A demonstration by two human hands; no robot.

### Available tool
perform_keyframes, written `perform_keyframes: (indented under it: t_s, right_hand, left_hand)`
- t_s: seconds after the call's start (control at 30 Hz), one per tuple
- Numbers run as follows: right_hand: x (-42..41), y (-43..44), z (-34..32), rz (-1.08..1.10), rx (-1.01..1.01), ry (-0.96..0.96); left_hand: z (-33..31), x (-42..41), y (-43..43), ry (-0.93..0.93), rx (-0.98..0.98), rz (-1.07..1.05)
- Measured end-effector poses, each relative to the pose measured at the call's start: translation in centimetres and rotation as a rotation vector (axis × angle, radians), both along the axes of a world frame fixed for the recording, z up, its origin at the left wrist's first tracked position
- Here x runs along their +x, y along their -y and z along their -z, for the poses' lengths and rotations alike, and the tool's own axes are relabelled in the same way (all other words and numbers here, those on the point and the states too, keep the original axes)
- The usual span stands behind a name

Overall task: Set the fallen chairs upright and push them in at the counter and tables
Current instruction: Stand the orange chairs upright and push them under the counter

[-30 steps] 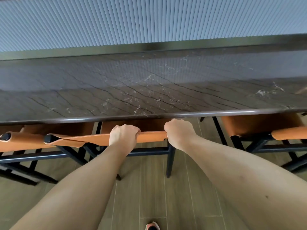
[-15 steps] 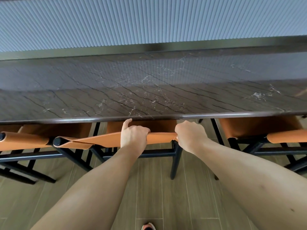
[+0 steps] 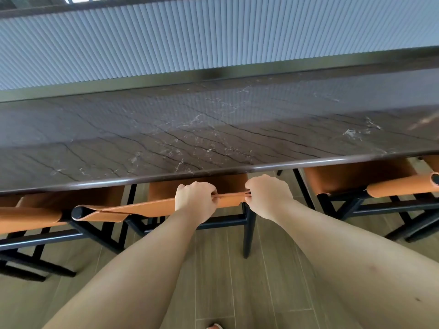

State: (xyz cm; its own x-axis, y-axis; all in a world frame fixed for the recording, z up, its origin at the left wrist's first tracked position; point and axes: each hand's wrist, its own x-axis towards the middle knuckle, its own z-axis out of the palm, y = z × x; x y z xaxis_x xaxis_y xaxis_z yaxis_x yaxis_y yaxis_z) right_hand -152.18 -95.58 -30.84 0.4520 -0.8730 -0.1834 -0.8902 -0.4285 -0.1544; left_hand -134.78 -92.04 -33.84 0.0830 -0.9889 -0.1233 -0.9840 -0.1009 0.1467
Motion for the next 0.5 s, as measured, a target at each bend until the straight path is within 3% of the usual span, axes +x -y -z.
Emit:
perform_keyframes:
  t_s: [0.07, 0.17, 0.2, 0.33, 0.5]
  right_hand:
    - [-1.0, 0.1, -0.4, 0.053, 0.094, 0.119]
    - [-4.1, 0.1, -0.8, 0.197, 0.19, 0.286]
    - [-5.5, 0.1, -1.0, 0.297, 0.179, 0.335]
    - [-13.6, -1.7, -2.6, 0.83, 0.104, 0.625]
    - [-26.3, -5.7, -6.3, 1.339, -0.055, 0.844]
  left_hand:
    - [-0.9, -2.1, 0.8, -0.238, 0.073, 0.051]
    - [-3.2, -7.3, 2.6, -0.847, 0.164, 0.014]
    - [-4.1, -9.2, 3.3, -0.952, 0.15, -0.002]
    - [-6.9, -17.6, 5.5, -0.966, 0.068, 0.071]
    - [-9.6, -31.1, 4.9, -1.051, 0.321, 0.259]
